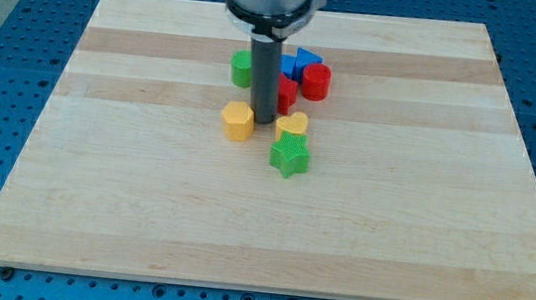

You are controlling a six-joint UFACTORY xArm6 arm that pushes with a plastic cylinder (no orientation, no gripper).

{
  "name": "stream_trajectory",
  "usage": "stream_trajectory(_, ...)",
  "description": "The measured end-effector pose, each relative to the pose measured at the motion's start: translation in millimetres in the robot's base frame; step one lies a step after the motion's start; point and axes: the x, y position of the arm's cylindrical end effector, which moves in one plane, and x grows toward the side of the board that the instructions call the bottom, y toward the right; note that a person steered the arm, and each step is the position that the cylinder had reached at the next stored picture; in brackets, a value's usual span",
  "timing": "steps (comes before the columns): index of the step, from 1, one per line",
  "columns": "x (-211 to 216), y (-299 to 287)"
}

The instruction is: Move the yellow heart into the yellow hexagon

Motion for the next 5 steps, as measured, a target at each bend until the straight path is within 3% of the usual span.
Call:
stream_trajectory(2,15.1,-44.5)
stream_trajectory(5,-4.0,62.8)
